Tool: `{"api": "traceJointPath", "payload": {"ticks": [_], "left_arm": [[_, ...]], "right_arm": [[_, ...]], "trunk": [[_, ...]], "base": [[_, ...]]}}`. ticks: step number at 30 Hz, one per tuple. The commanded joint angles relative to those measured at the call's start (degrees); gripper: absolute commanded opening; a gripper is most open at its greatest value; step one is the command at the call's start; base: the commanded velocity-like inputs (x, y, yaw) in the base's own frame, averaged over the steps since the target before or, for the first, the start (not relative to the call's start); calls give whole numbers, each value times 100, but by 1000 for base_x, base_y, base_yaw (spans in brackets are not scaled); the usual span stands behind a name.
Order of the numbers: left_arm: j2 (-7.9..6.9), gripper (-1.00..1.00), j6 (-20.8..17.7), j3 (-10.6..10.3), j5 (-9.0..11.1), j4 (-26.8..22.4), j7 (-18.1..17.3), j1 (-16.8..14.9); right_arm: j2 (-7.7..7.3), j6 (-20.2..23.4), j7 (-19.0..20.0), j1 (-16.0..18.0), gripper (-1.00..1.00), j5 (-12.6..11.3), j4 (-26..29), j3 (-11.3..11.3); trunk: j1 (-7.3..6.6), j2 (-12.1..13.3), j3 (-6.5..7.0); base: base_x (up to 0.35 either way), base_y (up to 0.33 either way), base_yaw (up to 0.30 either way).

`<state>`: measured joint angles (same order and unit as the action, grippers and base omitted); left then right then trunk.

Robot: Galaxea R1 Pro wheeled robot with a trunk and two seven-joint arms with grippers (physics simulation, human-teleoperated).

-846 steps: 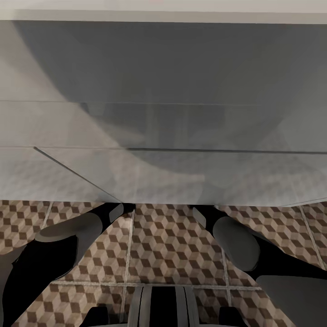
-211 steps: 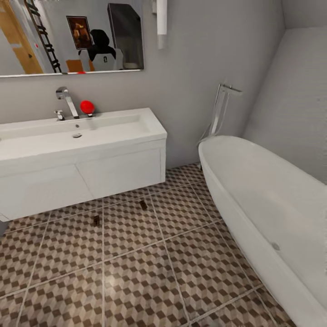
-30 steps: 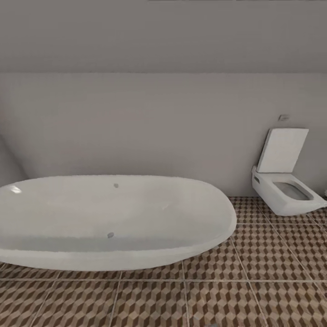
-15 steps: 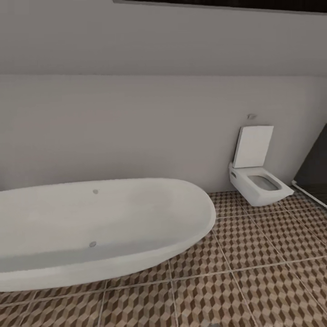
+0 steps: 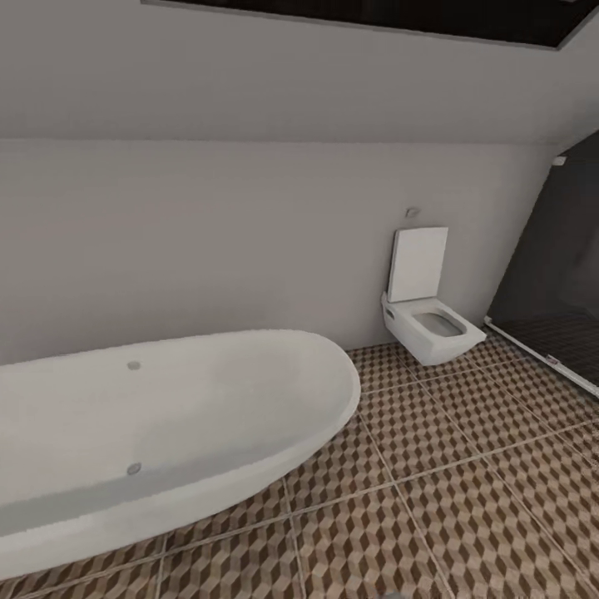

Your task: Take the four mousetraps from the cabinet in the bathroom and place them on the bathroom floor. Make sure all four end up on the same floor surface, and ensure that at least two of them are either under or directly next to the same bathroom sink.

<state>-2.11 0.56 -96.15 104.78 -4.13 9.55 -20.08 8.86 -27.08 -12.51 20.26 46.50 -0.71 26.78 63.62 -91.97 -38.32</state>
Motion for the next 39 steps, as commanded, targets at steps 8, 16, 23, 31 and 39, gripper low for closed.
{"api": "traceJointPath", "payload": {"ticks": [8,16,23,31,39], "left_arm": [[-9,100,6,-45,33,-27,47,-4],[-9,100,6,-46,33,-27,47,-4],[-6,100,6,-46,33,-27,47,-4],[-3,100,6,-49,33,-27,47,-4],[-1,100,6,-48,33,-27,47,-4]], "right_arm": [[2,-7,-37,5,100,59,-6,34],[9,-7,-40,5,100,60,-4,33],[9,-7,-40,5,100,58,-7,36],[3,-6,-39,5,100,60,-8,35],[4,-6,-40,5,100,58,-8,35]], "trunk": [[0,-3,-2],[0,-3,-3],[0,-3,-33],[0,-3,-69],[0,-3,-94]], "base": [[0,0,-232],[0,0,-49],[0,0,-74],[0,0,-219],[0,0,-263]]}}
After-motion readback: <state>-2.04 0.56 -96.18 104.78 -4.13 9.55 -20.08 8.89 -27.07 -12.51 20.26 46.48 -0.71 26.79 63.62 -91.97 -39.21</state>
